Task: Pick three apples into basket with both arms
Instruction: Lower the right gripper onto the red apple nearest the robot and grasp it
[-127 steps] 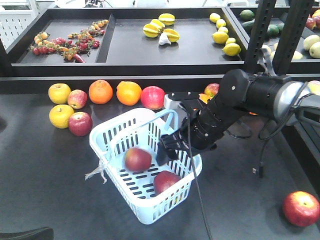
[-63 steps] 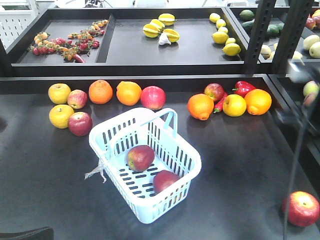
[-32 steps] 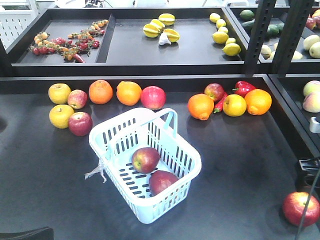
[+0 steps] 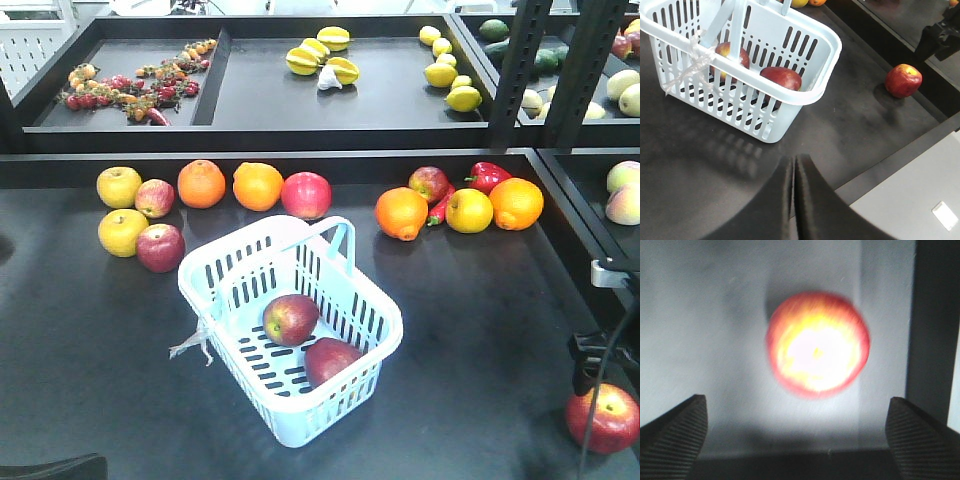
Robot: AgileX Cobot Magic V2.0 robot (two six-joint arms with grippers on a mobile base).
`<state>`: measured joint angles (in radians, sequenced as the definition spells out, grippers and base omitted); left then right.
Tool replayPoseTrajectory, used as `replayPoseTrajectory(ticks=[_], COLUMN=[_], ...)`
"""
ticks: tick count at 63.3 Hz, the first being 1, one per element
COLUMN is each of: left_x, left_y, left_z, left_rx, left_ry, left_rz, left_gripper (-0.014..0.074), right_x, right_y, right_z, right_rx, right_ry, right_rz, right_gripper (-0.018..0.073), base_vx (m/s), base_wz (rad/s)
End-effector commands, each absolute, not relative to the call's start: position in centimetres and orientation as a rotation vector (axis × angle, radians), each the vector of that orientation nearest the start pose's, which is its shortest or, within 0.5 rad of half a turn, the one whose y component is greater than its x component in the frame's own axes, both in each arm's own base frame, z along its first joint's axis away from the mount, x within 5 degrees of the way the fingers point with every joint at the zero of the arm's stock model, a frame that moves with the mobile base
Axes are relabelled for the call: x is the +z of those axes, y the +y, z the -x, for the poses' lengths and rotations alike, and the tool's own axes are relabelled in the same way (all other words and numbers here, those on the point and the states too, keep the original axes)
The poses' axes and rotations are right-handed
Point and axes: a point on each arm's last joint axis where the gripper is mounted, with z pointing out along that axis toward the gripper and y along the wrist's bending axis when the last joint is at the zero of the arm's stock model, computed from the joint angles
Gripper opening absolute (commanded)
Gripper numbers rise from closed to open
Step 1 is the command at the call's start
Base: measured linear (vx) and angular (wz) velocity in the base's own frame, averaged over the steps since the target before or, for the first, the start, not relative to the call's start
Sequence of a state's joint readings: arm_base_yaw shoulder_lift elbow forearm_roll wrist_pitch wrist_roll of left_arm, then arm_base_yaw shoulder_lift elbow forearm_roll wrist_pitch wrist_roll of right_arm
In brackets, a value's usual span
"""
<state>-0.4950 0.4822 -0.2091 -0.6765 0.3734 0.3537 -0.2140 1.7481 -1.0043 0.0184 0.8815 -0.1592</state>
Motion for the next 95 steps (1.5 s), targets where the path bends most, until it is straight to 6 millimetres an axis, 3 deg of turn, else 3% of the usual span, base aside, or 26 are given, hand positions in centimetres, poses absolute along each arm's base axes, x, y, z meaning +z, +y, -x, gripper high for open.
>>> replayPoseTrajectory(ticks=[1, 50, 60, 66, 77, 87, 95], left_x=[23.5, 23.5, 23.5, 23.5, 23.5, 23.5, 23.5], left_y=[-6.4, -6.4, -6.4, -6.4, -6.4, -6.4, -6.4], left_z=[-7.9, -7.9, -7.9, -7.9, -7.9, -7.9, -7.9], left_rx=[-0.724, -0.724, -0.724, -0.724, -0.724, -0.724, -0.724], left_ry=[2.021, 2.021, 2.021, 2.021, 2.021, 2.021, 2.021], left_rz=[-0.325, -0.325, -0.325, -0.325, -0.325, -0.325, -0.325], left_gripper=[-0.0006, -0.0006, -0.0006, -0.0006, -0.0006, -0.0006, -0.0006], right_x=[17.9, 11.1, 11.1, 11.3, 13.4, 17.8, 21.9], right_y=[-6.8, -7.3, -7.3, -7.3, -6.7, -5.3, -3.9], right_z=[-30.6, -32.3, -32.3, -32.1, -31.9, -31.8, -31.0], right_rx=[-0.014, -0.01, -0.009, 0.0, 0.077, 0.248, 0.417], right_ry=[3.061, 3.178, 3.186, 3.209, 3.173, 3.012, 2.861], right_rz=[-0.102, -0.15, -0.148, -0.152, -0.133, -0.106, -0.072], right_gripper=[0.0687, 0.0638, 0.0545, 0.0431, 0.0188, 0.0003, -0.0008], base_vx=[0.0, 0.0, 0.0, 0.0, 0.0, 0.0, 0.0], base_wz=[0.0, 0.0, 0.0, 0.0, 0.0, 0.0, 0.0])
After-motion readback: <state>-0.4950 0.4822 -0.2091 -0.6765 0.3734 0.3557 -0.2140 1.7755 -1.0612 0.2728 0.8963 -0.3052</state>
